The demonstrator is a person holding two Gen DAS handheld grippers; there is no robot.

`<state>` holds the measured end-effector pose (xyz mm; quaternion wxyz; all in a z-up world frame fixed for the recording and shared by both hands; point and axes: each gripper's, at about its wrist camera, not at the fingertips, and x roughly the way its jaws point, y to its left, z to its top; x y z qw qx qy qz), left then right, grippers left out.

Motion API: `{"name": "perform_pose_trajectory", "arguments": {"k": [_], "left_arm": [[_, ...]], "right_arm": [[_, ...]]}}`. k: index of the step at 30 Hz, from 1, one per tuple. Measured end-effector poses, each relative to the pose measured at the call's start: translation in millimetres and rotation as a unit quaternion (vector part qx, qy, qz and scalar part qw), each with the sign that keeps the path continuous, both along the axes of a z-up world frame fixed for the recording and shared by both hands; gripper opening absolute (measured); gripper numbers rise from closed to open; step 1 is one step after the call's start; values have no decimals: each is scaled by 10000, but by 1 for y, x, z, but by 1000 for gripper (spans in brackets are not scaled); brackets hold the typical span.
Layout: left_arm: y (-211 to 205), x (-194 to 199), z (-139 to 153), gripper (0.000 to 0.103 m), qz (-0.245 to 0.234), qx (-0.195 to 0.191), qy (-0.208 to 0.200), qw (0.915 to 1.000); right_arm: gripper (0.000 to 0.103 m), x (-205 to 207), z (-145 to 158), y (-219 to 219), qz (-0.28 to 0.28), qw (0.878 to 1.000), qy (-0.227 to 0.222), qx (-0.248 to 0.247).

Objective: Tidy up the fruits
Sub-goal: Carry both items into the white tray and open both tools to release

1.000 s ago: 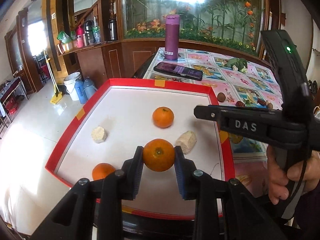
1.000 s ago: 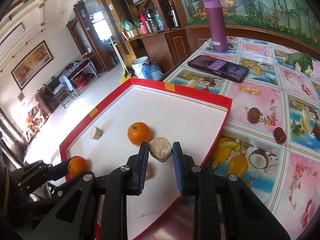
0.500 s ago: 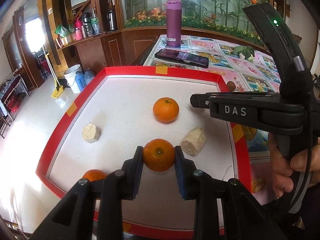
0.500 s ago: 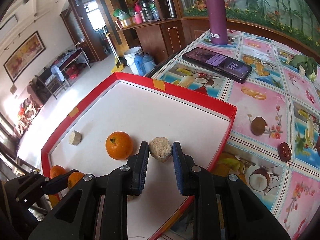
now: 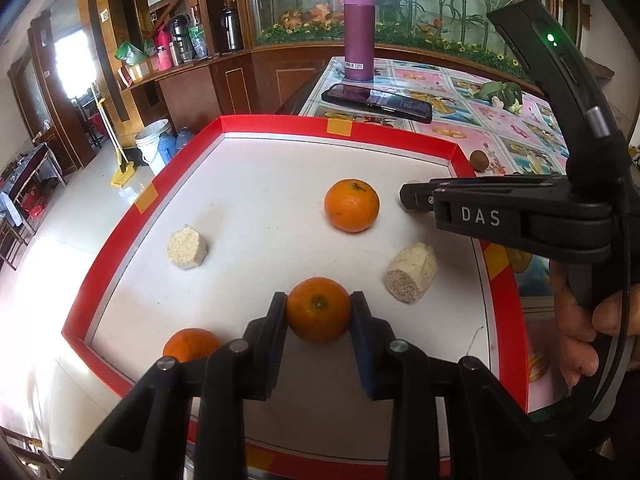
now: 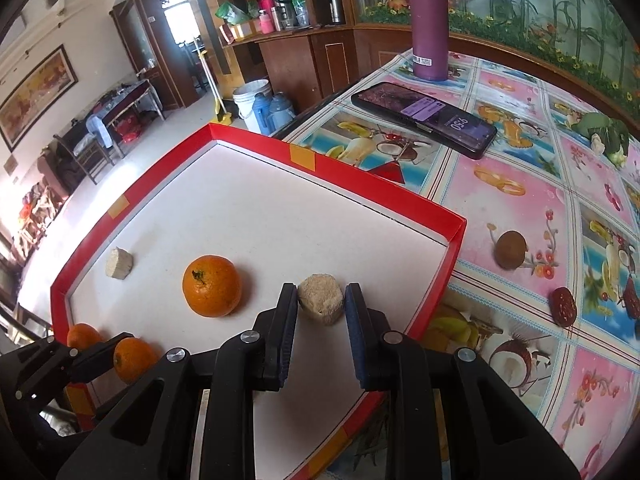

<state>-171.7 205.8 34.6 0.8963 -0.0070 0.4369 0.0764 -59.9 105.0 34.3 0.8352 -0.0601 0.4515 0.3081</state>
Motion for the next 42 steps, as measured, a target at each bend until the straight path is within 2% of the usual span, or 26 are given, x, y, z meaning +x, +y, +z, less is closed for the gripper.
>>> {"name": "perform_pose_trajectory", "arguments": {"k": [1,5,6,8,12,19,33,39,42], "left_arm": [[-1,0,0,34,6,13,13,10000],[0,0,0,45,119,45,65,9999],[1,-1,1,46,152,43,47,9999],[3,-3,5,54,224,64,-4,9997],[4,-8,13,59,326,110,-153,9993],[-8,-12,25,71,284,125,-313,9990],[-66,-2,44,80,-337,180,-487,9981],[-108,11,47,81,-773,157,-487,9957],[-128,21,46,86,-909,229,-471,9945]], "right_arm": [[25,0,0,-1,18,10000,16,3],[29,-4,9,-7,63,9997,-73,223],[36,-6,13,-10,44,9996,-114,273],[36,-8,19,-16,-9,9990,-180,417],[36,-10,30,-36,-146,9967,-243,765],[36,-4,39,-89,-702,9926,-334,937],[37,-3,16,-241,-1960,9771,-89,818],[37,-7,6,-268,-2141,9737,-11,776],[37,-5,6,-274,-2169,9731,-39,769]]}}
